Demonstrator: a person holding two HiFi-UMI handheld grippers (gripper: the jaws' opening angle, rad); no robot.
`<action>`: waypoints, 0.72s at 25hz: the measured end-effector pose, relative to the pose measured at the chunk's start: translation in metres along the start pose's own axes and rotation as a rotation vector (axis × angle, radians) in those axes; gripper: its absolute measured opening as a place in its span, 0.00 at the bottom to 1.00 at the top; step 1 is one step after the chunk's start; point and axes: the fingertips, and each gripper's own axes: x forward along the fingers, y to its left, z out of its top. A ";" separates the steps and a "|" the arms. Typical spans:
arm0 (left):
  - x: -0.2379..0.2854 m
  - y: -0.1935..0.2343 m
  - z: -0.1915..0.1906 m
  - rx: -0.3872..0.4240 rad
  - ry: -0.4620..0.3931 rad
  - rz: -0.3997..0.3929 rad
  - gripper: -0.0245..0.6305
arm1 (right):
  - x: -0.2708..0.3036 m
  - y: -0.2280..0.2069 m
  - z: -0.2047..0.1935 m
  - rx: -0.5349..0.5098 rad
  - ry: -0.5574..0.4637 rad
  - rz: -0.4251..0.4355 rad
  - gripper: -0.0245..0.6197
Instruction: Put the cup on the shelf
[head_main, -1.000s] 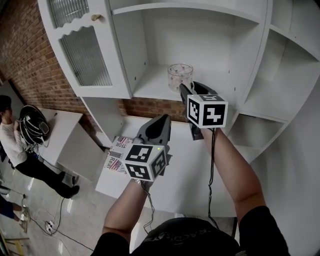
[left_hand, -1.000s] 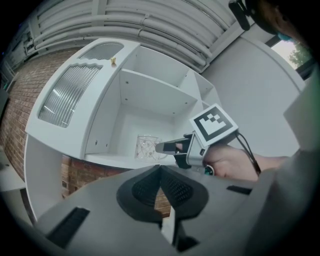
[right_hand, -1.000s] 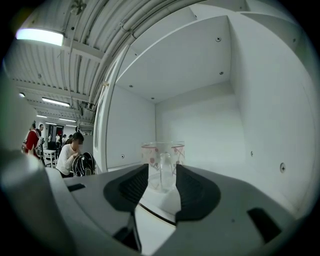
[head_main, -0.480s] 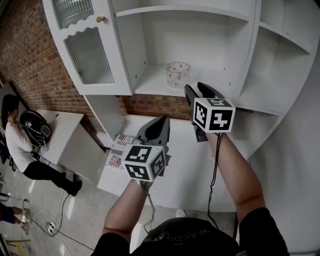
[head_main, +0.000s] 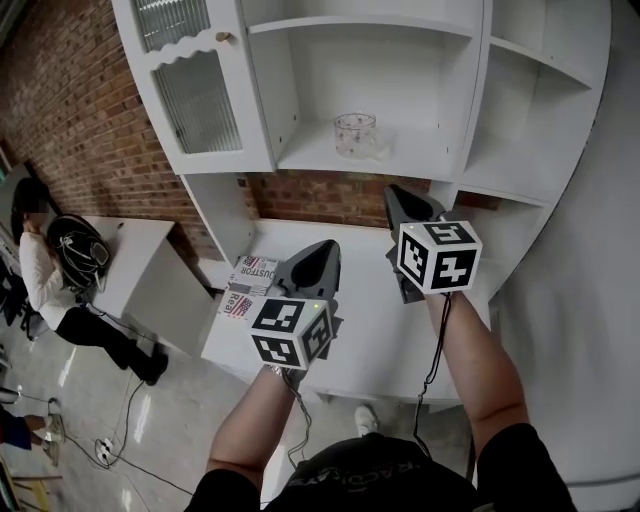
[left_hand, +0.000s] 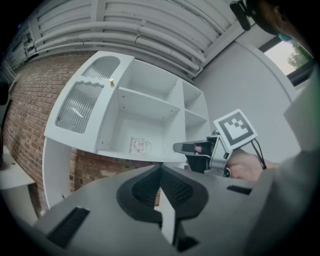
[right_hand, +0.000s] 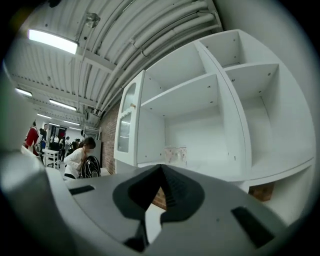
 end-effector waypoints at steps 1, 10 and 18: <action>-0.008 -0.004 -0.003 -0.003 0.005 0.001 0.05 | -0.010 0.006 -0.003 -0.005 0.003 0.004 0.04; -0.076 -0.030 -0.032 0.000 0.038 0.021 0.05 | -0.093 0.042 -0.045 0.011 0.031 -0.012 0.04; -0.111 -0.057 -0.043 -0.042 0.031 0.046 0.05 | -0.150 0.060 -0.072 0.007 0.062 0.018 0.04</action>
